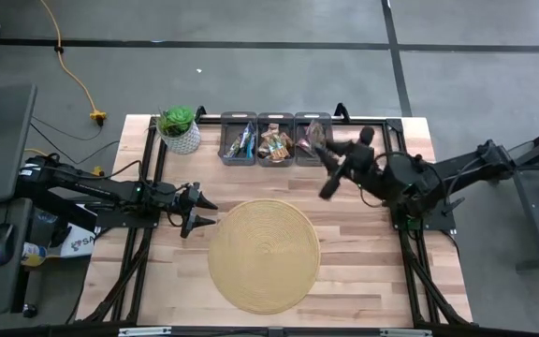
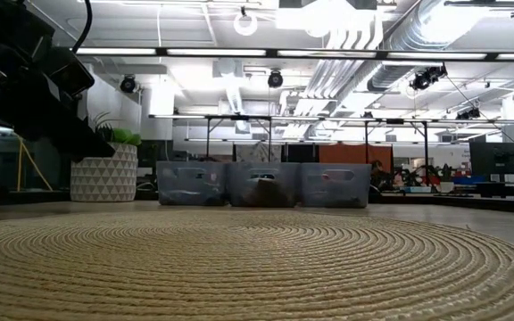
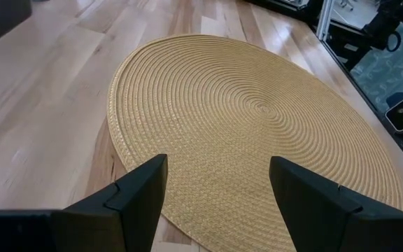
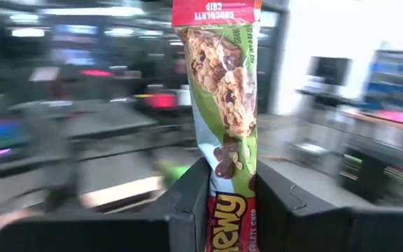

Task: Pick and place Granola Bars by type
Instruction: Put the red granola bar into the right black bin

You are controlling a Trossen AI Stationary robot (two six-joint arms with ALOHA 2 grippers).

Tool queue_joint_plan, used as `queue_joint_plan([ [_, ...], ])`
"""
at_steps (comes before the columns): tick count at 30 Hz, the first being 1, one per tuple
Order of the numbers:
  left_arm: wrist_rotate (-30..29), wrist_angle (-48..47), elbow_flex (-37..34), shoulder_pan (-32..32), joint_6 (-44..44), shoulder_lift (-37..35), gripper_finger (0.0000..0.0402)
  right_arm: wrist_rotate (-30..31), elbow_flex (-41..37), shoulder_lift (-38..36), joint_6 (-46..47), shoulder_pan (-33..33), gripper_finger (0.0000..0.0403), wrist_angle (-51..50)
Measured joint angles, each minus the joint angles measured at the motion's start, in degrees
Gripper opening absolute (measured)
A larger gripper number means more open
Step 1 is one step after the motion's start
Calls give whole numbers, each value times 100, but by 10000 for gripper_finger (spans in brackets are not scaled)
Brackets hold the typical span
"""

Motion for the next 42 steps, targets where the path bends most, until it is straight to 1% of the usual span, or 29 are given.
queue_joint_plan([
  [2, -1, 0, -2, 0, -2, 0, 248, 559, -160, 35, 28, -152, 74, 302],
  [4, -1, 0, -2, 0, 0, 0, 248, 949, -316, 41, 34, -340, 74, 473],
  [7, 0, 0, 0, -2, 0, 0, 248, 1103, -460, 41, 84, -765, 74, 513],
  [9, -1, 0, -1, -1, -1, 0, 248, 995, -516, 41, 247, -1126, 74, 496],
  [13, 0, 0, 0, -2, 0, 0, 248, 198, -605, 42, 746, -1897, 74, 455],
  [17, 0, 0, -2, -2, 0, 0, 248, -293, -629, 175, 1243, -2665, 74, 49],
  [22, 0, 0, 0, -2, -1, 0, 248, -1534, -629, 716, 1909, -3585, 74, -363],
  [26, 0, 0, -2, -1, 0, 0, 248, -2401, -629, 1334, 2692, -4122, 74, -875],
  [29, -1, 0, -1, -1, -1, 0, 248, -2842, -629, 1756, 3378, -4384, 74, -1323],
  [31, -2, 0, -2, -2, 0, 0, 248, -3064, -629, 2020, 3624, -4509, 74, -1454],
  [37, 0, 0, -1, 0, 0, 0, 248, -3814, -627, 2658, 3966, -4800, 74, -1704],
  [42, 0, 0, -1, -2, -1, 1, 248, -4053, -625, 2957, 4057, -4937, 74, -2159],
])
